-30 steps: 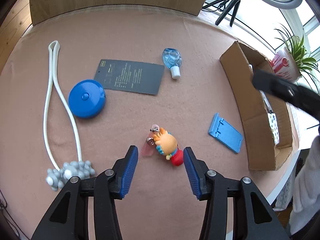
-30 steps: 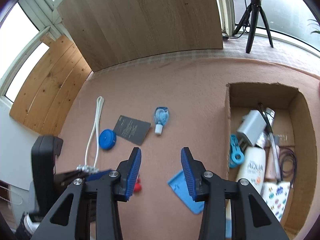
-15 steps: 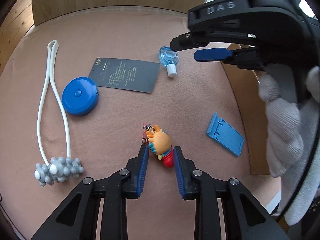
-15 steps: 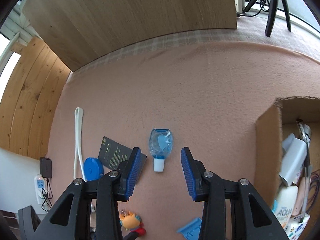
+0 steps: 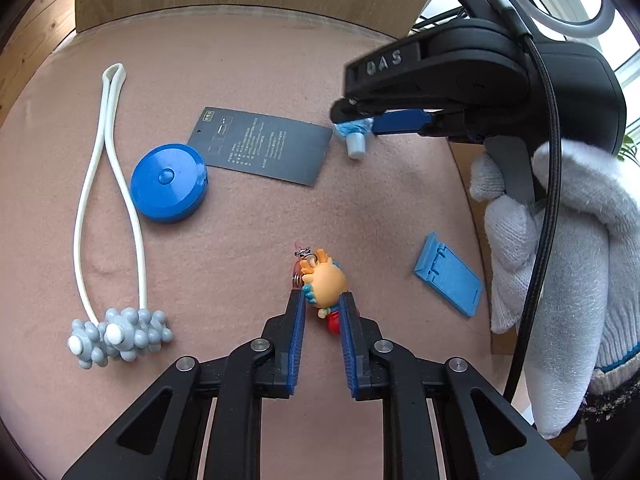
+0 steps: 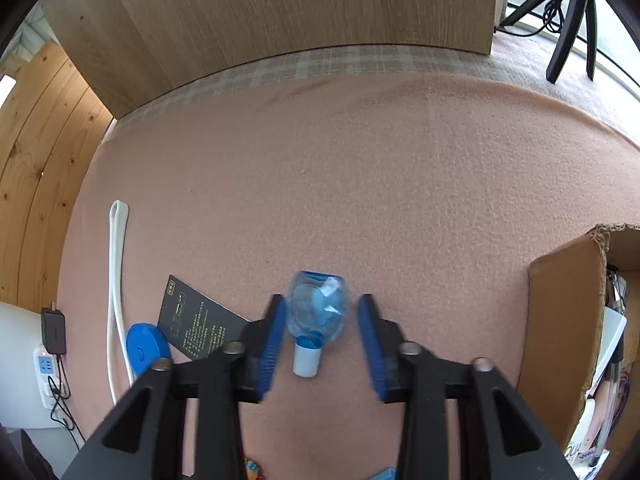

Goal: Organize objects
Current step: 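Grasp the cartoon figure keychain with the left gripper while the right grasps the blue sanitizer bottle, then carry the figure and sanitizer bottle into the box and open both grippers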

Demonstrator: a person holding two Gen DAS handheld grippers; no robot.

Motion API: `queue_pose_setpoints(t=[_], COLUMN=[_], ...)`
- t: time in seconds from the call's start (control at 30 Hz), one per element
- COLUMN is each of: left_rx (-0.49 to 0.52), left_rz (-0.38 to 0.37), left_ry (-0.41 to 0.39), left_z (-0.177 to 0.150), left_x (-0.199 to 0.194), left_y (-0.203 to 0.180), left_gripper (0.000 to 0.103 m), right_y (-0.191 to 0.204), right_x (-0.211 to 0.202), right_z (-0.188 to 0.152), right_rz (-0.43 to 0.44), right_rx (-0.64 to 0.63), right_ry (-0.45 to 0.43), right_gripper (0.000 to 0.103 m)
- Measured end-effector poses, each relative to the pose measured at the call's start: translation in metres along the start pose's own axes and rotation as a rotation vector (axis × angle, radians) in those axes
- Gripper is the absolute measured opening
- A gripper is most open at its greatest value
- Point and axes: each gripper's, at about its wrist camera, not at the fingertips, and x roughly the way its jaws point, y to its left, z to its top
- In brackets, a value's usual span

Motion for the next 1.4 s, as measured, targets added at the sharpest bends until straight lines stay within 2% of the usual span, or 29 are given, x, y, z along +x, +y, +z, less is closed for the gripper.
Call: queue_pose_setpoints(t=[0.13, 0.27, 0.47, 0.63, 0.7, 0.77, 0.83, 0.9, 1.0, 1.17, 1.27, 1.4], left_rx=[-0.008, -0.006, -0.001, -0.022, -0.022, -0.030, -0.023, 0.000, 0.046, -0.012, -0.019, 0.012], left_rz=[-0.012, -0.014, -0.008, 0.001, 0.009, 0.020, 0.025, 0.059, 0.090, 0.005, -0.021, -0.063], left_ry=[0.000, -0.007, -0.005, -0.014, 0.002, -0.006, -0.011, -0.011, -0.020, 0.006, -0.033, -0.084], left_z=[0.000, 0.000, 0.001, 0.003, 0.017, 0.021, 0.020, 0.021, 0.021, 0.025, 0.030, 0.053], left_x=[-0.002, -0.007, -0.007, -0.005, 0.006, 0.008, 0.007, 0.011, 0.017, 0.010, -0.007, -0.026], left_y=[0.000, -0.003, -0.006, -0.013, -0.018, -0.011, -0.015, -0.020, -0.020, -0.009, -0.011, -0.032], left_gripper=[0.015, 0.007, 0.007, 0.020, 0.036, 0.039, 0.039, 0.026, 0.025, 0.025, 0.025, 0.025], right_y=[-0.006, -0.012, -0.030, -0.040, -0.047, -0.051, -0.056, -0.061, -0.069, -0.087, -0.102, -0.125], right_x=[-0.008, -0.026, -0.059, -0.080, -0.090, -0.097, -0.104, -0.113, -0.125, -0.144, -0.154, -0.160], right_z=[-0.006, -0.014, -0.027, -0.037, -0.042, -0.047, -0.050, -0.054, -0.058, -0.061, -0.060, -0.055], right_rz=[0.027, 0.060, 0.114, 0.124, 0.128, 0.128, 0.126, 0.124, 0.119, 0.099, 0.076, 0.020], right_rx=[0.008, 0.014, 0.032, 0.028, 0.028, 0.027, 0.029, 0.025, 0.021, 0.012, 0.009, 0.021], right_ry=[-0.008, -0.033, -0.077, -0.110, -0.119, -0.128, -0.137, -0.152, -0.170, -0.202, -0.220, -0.247], right_gripper=[0.022, 0.022, 0.022, 0.022, 0.022, 0.022, 0.022, 0.022, 0.022, 0.022, 0.022, 0.022])
